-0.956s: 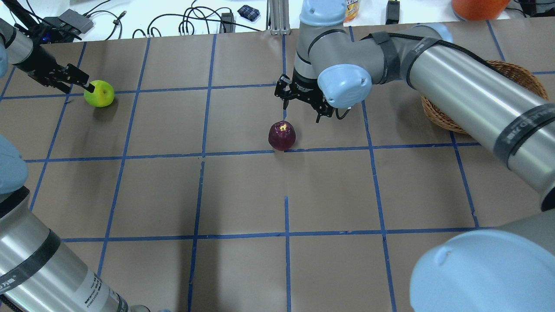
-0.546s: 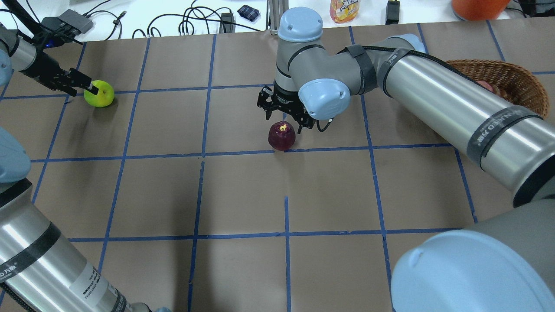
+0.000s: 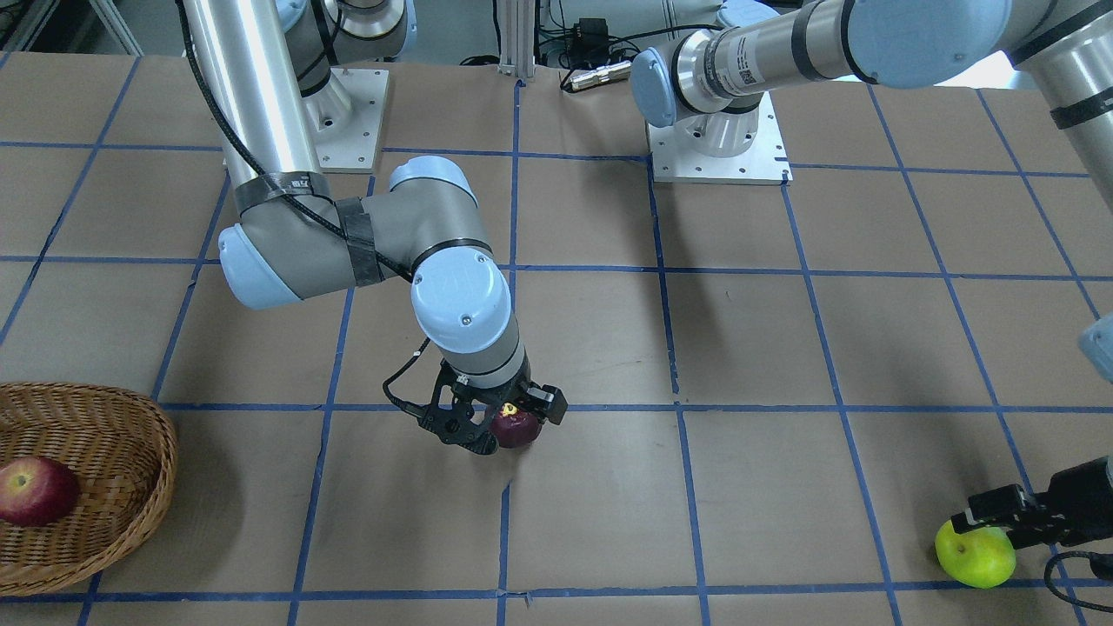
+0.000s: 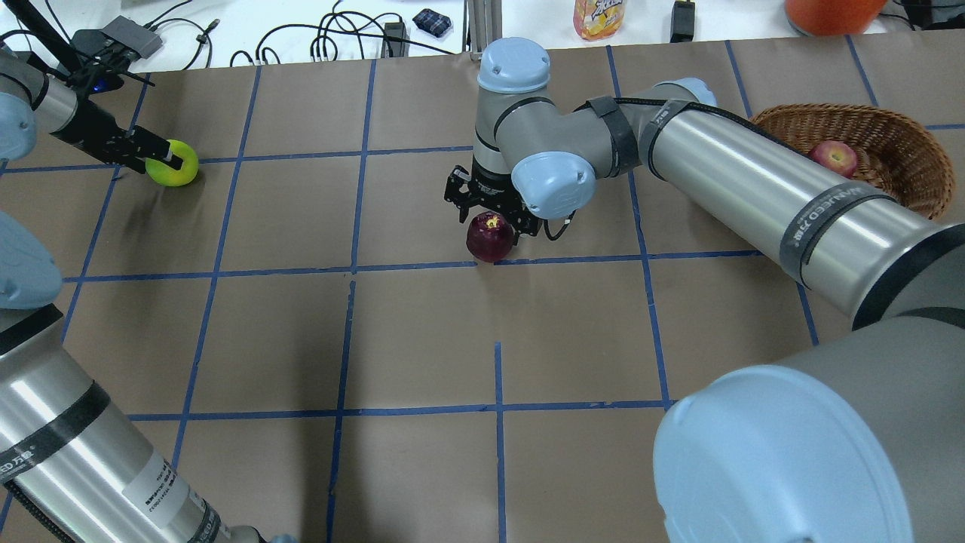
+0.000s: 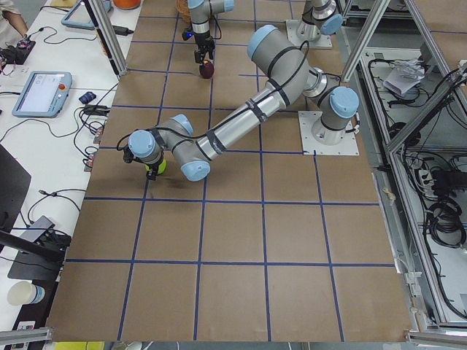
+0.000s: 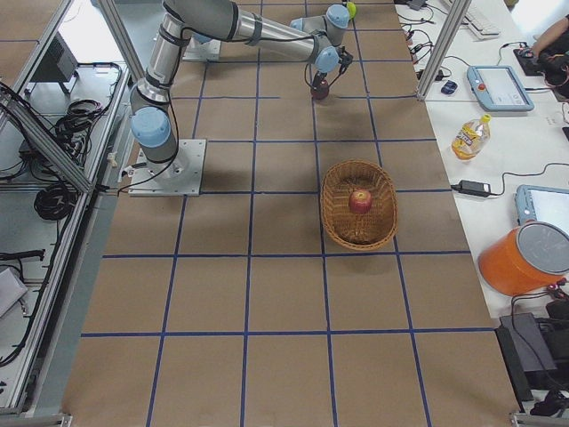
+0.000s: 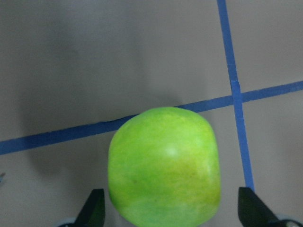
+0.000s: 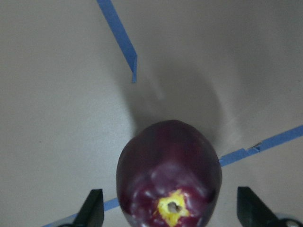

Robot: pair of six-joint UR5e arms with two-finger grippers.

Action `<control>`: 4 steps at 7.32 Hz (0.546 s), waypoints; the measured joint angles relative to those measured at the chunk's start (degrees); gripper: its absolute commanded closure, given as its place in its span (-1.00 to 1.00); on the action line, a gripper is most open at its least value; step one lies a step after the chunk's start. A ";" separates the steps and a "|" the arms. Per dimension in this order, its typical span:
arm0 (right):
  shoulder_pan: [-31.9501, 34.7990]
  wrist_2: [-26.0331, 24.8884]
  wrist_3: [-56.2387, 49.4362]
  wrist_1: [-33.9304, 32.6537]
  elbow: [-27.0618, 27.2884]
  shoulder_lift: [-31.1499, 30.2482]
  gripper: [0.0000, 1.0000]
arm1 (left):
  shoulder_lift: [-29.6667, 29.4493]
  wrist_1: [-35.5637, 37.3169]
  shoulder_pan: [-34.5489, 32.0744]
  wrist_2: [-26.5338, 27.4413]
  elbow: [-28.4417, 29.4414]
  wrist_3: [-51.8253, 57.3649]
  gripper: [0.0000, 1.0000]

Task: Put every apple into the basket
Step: 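Grasp the green apple with the left gripper while the right gripper lifts the dark apple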

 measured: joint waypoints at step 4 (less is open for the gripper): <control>0.03 0.01 -2.23 -0.46 0.00 1.69 1.00 | -0.14 0.57 -0.34 -0.12 0.73 -0.92 -0.29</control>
